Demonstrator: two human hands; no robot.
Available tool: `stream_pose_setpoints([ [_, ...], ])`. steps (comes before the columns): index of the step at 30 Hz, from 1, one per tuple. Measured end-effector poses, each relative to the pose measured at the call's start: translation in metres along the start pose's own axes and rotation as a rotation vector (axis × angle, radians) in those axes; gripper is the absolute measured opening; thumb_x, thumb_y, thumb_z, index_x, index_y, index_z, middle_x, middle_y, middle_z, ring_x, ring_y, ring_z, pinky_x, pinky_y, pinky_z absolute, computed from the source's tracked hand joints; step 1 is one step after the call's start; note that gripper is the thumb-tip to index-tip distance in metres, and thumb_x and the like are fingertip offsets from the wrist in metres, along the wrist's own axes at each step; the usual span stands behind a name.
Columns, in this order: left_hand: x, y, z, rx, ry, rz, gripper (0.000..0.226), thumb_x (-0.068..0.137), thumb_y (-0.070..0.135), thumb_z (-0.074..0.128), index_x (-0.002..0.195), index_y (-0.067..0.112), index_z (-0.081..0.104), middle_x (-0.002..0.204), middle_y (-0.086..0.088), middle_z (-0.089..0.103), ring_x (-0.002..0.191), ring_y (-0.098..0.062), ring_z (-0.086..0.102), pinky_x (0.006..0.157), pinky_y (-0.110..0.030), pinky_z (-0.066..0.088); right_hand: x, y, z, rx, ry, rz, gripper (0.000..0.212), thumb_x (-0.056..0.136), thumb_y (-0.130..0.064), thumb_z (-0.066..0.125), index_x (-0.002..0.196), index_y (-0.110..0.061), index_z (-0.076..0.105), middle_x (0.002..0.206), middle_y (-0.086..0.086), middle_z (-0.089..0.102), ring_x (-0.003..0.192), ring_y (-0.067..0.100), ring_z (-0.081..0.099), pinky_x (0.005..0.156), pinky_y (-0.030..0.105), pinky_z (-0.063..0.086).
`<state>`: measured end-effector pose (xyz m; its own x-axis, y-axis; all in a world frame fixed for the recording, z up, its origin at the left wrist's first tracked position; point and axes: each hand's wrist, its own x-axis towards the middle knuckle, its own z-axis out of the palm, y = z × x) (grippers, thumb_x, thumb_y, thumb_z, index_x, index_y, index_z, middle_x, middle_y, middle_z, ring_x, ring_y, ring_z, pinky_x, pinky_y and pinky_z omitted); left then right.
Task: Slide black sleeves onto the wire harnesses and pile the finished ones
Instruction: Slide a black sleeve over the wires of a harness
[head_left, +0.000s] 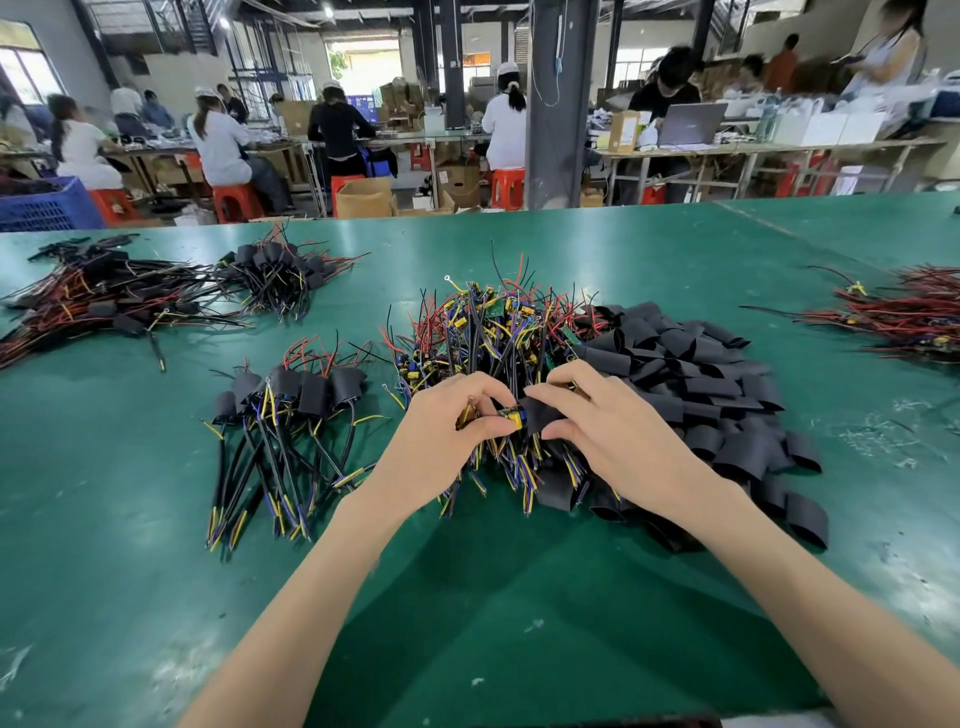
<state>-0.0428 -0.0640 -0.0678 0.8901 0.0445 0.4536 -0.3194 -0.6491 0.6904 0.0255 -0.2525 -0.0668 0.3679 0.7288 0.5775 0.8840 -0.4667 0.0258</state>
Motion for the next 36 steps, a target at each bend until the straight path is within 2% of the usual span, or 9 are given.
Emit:
stream_pose_setpoints([
  [6,-0.001,0.000,0.004,-0.039,0.027,-0.050,0.025,0.078,0.015,0.075,0.086,0.031,0.058,0.077,0.013,0.063,0.063,-0.001,0.053,0.067,-0.016,0.043,0.000,-0.004,0.000,0.010,-0.029,-0.008,0.033,0.087,-0.021,0.063,0.116,-0.005,0.063,0.107,0.014,0.060,0.064,0.031,0.054,0.064,0.046,0.051],
  [9,-0.001,0.000,0.005,-0.030,0.048,-0.060,0.025,0.076,0.016,0.077,0.082,0.034,0.060,0.072,0.012,0.063,0.067,0.003,0.055,0.068,-0.011,0.044,-0.001,-0.005,-0.001,0.005,-0.031,-0.007,0.034,0.086,-0.021,0.065,0.115,-0.005,0.063,0.106,0.013,0.060,0.065,0.029,0.054,0.064,0.044,0.050],
  [11,0.000,-0.001,0.005,0.008,0.056,-0.047,0.019,0.076,0.017,0.077,0.081,0.030,0.064,0.076,0.010,0.063,0.068,0.004,0.055,0.067,-0.007,0.040,-0.001,-0.005,-0.001,0.003,-0.025,-0.007,0.034,0.085,-0.021,0.065,0.115,-0.005,0.063,0.106,0.013,0.060,0.065,0.028,0.054,0.064,0.043,0.050],
  [14,0.001,-0.001,0.004,0.065,0.055,-0.041,0.007,0.076,0.018,0.077,0.081,0.019,0.071,0.080,0.001,0.065,0.072,-0.004,0.055,0.066,-0.008,0.039,-0.001,-0.004,-0.001,0.003,-0.021,-0.018,0.033,0.086,-0.023,0.062,0.114,-0.005,0.063,0.106,0.012,0.060,0.067,0.026,0.054,0.065,0.042,0.050],
  [18,0.001,-0.001,0.002,0.060,0.050,-0.072,0.008,0.075,0.019,0.078,0.078,0.018,0.072,0.079,0.001,0.066,0.069,-0.007,0.054,0.063,-0.010,0.039,-0.002,-0.004,0.002,0.011,-0.003,-0.039,0.032,0.086,-0.020,0.065,0.114,-0.004,0.063,0.106,0.012,0.060,0.070,0.026,0.056,0.066,0.040,0.051],
  [25,0.000,0.003,0.002,-0.038,0.095,-0.114,0.023,0.069,0.015,0.082,0.075,0.028,0.064,0.069,0.013,0.065,0.058,0.006,0.053,0.060,-0.005,0.039,-0.002,-0.005,0.005,0.020,0.016,-0.017,0.032,0.086,-0.020,0.063,0.114,-0.004,0.063,0.106,0.013,0.060,0.070,0.029,0.058,0.063,0.042,0.052],
  [28,-0.001,0.005,0.001,-0.057,0.088,-0.073,0.026,0.072,0.008,0.079,0.078,0.027,0.063,0.070,0.012,0.067,0.058,0.006,0.054,0.061,-0.004,0.038,-0.001,-0.006,0.006,0.041,0.021,0.014,0.032,0.084,-0.016,0.068,0.113,-0.003,0.063,0.105,0.013,0.061,0.067,0.030,0.058,0.062,0.043,0.052],
  [32,-0.003,0.010,0.001,-0.048,0.102,-0.025,0.033,0.072,0.004,0.078,0.080,0.028,0.055,0.069,0.008,0.067,0.056,0.003,0.047,0.061,-0.005,0.035,-0.002,-0.006,0.006,0.054,0.002,0.006,0.034,0.080,-0.008,0.073,0.112,-0.004,0.063,0.106,0.012,0.060,0.074,0.026,0.057,0.063,0.041,0.053],
  [36,-0.003,0.010,0.001,-0.053,0.099,-0.026,0.035,0.072,0.005,0.078,0.081,0.027,0.052,0.069,0.009,0.068,0.056,0.000,0.044,0.062,-0.007,0.036,-0.001,-0.005,0.006,0.083,-0.020,0.027,0.032,0.086,-0.011,0.066,0.117,-0.005,0.061,0.111,0.012,0.058,0.081,0.028,0.059,0.072,0.042,0.050],
])
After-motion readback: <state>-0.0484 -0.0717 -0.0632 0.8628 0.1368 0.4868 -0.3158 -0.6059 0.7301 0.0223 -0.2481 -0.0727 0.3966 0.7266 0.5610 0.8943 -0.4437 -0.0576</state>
